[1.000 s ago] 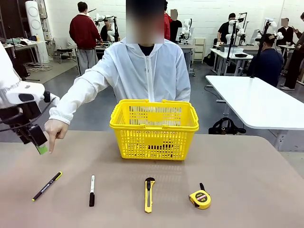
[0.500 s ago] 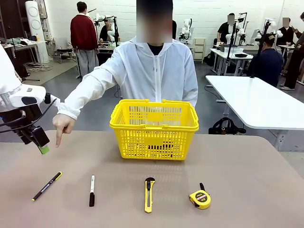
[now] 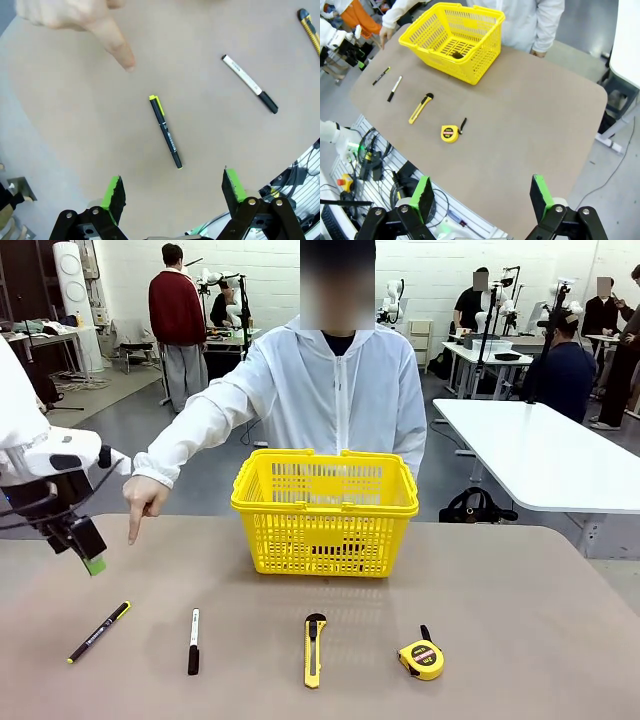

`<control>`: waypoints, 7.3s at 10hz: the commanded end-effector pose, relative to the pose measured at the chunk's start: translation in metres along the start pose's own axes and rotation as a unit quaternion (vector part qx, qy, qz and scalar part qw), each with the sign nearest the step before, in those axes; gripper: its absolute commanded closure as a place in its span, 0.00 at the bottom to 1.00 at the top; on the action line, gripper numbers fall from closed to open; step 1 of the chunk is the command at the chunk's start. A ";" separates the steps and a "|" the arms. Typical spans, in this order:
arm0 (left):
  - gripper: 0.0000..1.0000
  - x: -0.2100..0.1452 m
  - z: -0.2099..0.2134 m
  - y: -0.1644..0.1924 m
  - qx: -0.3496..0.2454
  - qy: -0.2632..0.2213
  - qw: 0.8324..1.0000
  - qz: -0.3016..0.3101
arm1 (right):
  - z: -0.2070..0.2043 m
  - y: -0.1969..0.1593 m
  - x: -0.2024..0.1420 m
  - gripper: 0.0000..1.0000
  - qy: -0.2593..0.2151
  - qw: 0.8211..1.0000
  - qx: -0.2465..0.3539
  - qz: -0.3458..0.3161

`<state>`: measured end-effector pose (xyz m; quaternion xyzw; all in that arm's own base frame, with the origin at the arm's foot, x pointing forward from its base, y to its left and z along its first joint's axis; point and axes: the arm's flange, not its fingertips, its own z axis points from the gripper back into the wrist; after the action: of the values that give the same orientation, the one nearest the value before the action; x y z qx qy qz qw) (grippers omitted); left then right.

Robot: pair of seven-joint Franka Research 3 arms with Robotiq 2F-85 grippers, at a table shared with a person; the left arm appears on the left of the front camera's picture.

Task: Place the items the person wants into the basket.
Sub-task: Pick up the item the person points to and place it in the Market Basket.

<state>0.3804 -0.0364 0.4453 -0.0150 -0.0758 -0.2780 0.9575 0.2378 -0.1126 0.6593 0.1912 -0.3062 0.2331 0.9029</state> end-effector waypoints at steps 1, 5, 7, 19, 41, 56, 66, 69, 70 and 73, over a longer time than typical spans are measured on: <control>0.00 0.001 -0.035 -0.014 0.037 0.009 0.999 -0.005 | -0.003 0.000 -0.004 0.00 0.000 1.000 0.002 0.001; 0.00 -0.003 -0.084 -0.022 0.040 0.018 0.999 0.014 | -0.003 0.000 -0.004 0.00 0.000 1.000 0.002 0.001; 0.00 -0.006 -0.109 -0.025 0.041 0.031 0.999 0.019 | -0.003 0.000 -0.004 0.00 0.000 1.000 0.002 0.001; 0.00 -0.016 -0.152 -0.005 0.019 0.045 0.999 0.025 | -0.003 0.000 -0.004 0.00 0.000 1.000 0.002 0.001; 1.00 -0.006 -0.007 -0.031 0.060 0.036 0.996 -0.048 | -0.003 0.000 -0.004 0.00 0.000 1.000 0.002 0.001; 1.00 0.358 0.073 -0.157 0.032 -0.025 0.951 -0.307 | -0.003 0.000 -0.004 0.00 0.000 1.000 0.002 0.001; 1.00 0.369 0.027 -0.167 0.006 -0.011 0.951 -0.309 | -0.003 0.000 -0.004 0.00 0.000 1.000 0.002 0.001; 0.88 0.373 0.008 -0.165 -0.013 -0.009 0.940 -0.339 | -0.003 0.000 -0.004 0.00 0.000 1.000 0.002 0.001; 0.88 0.383 0.000 -0.163 -0.021 -0.004 0.937 -0.350 | -0.003 0.000 -0.004 0.00 0.000 1.000 0.002 0.001; 0.88 0.401 -0.029 -0.159 -0.040 0.025 0.934 -0.353 | -0.003 0.000 -0.004 0.00 0.000 1.000 0.002 0.001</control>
<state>0.6161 -0.3776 0.4669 -0.0063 -0.0514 -0.5903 0.8055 0.2373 -0.1126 0.6590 0.1914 -0.3065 0.2331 0.9028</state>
